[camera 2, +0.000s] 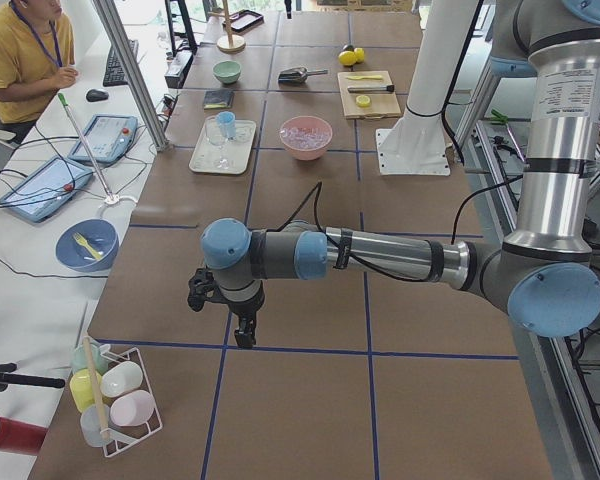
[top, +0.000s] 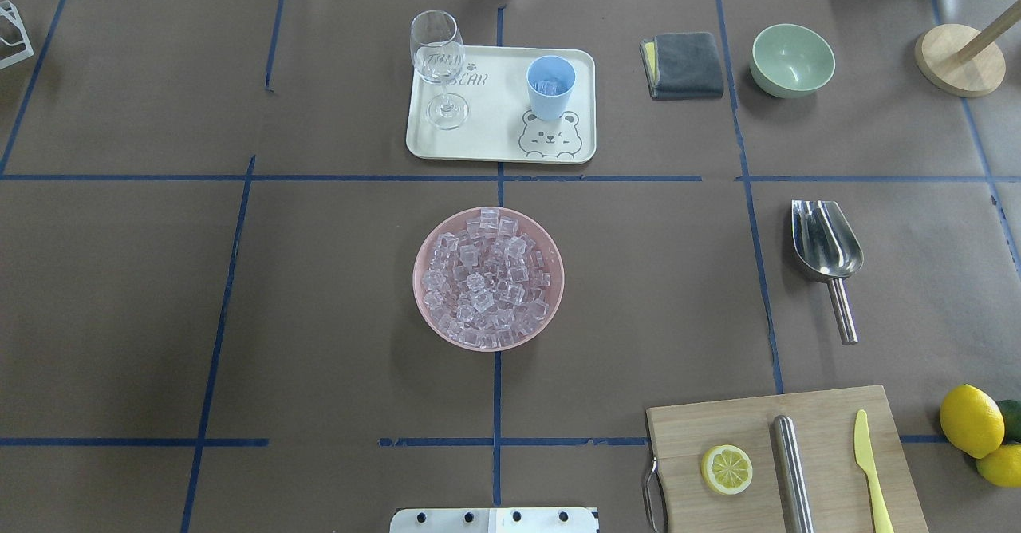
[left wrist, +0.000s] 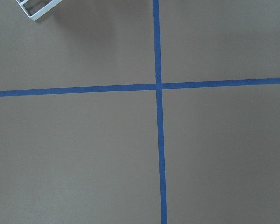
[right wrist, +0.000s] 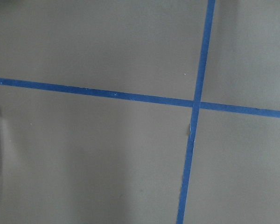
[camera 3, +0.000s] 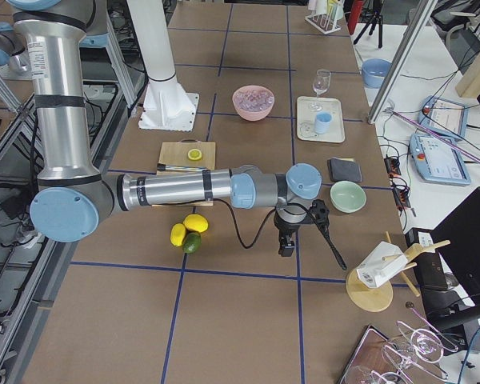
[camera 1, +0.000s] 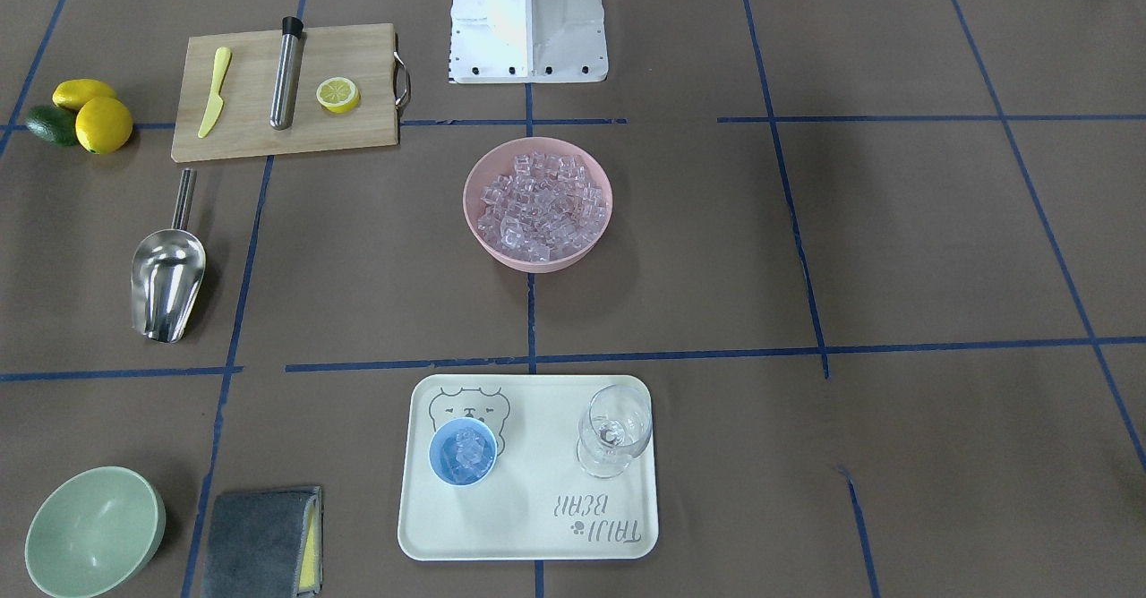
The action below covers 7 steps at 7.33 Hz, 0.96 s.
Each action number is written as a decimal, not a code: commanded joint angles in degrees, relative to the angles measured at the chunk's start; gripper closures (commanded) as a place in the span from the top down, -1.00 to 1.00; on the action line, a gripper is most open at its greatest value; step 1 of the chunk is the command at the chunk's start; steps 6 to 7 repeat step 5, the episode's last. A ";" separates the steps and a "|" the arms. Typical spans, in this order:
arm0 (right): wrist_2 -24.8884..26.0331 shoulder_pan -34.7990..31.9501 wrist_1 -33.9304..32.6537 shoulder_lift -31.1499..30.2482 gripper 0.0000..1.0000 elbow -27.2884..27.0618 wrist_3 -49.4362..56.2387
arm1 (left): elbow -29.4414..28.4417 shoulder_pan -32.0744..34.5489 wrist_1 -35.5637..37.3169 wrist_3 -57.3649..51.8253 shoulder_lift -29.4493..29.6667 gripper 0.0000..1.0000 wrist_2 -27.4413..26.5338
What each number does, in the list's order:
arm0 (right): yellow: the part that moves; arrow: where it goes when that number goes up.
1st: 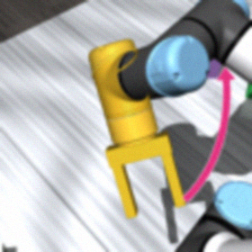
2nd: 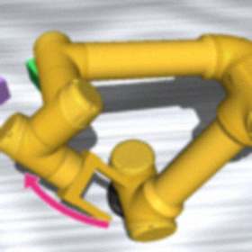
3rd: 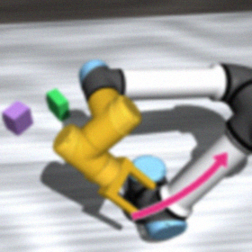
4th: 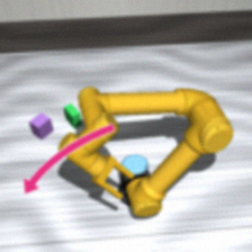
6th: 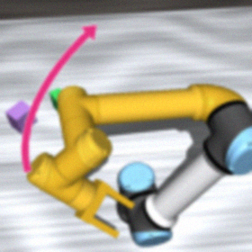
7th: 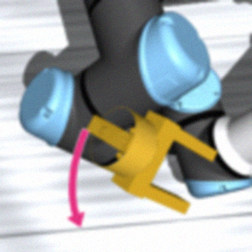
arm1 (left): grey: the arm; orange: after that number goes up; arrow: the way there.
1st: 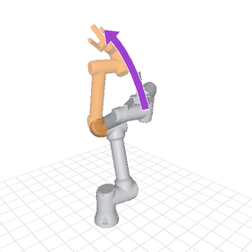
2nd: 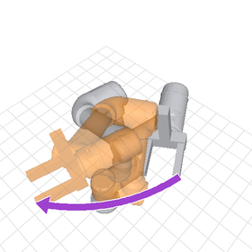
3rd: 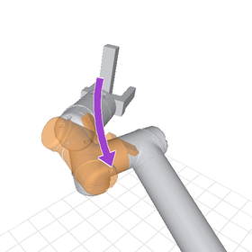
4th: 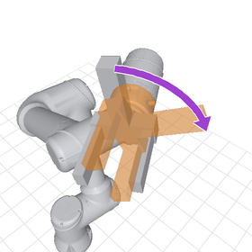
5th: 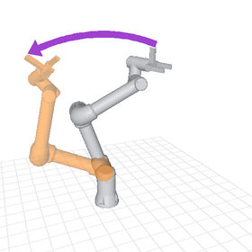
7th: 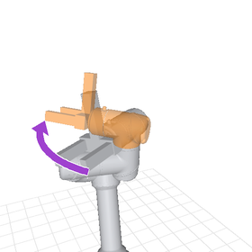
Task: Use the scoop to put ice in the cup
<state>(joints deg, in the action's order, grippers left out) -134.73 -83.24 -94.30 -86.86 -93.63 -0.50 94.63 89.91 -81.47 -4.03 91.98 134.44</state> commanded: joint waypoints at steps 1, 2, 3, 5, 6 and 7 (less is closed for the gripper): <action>-0.10 -0.34 0.08 -0.50 1.00 -0.15 0.06 | 0.12 0.00 0.09 0.07 0.04 1.00 -0.05; -0.01 -0.34 0.08 -0.50 1.00 -0.06 0.06 | 0.21 0.00 0.09 0.07 0.04 1.00 -0.23; -0.01 -0.34 0.08 -0.42 1.00 -0.06 0.06 | 0.21 -0.09 0.09 0.07 0.21 1.00 -0.23; 0.08 -0.34 0.08 -0.42 1.00 0.02 0.06 | 0.21 -0.09 0.09 0.07 0.56 1.00 -0.23; 0.08 -0.34 0.08 -0.42 1.00 0.02 0.06 | 0.21 -0.09 0.09 0.07 0.56 1.00 -0.23; 0.08 -0.34 0.08 -0.42 1.00 0.02 0.06 | 0.21 -0.09 0.09 0.07 0.56 1.00 -0.23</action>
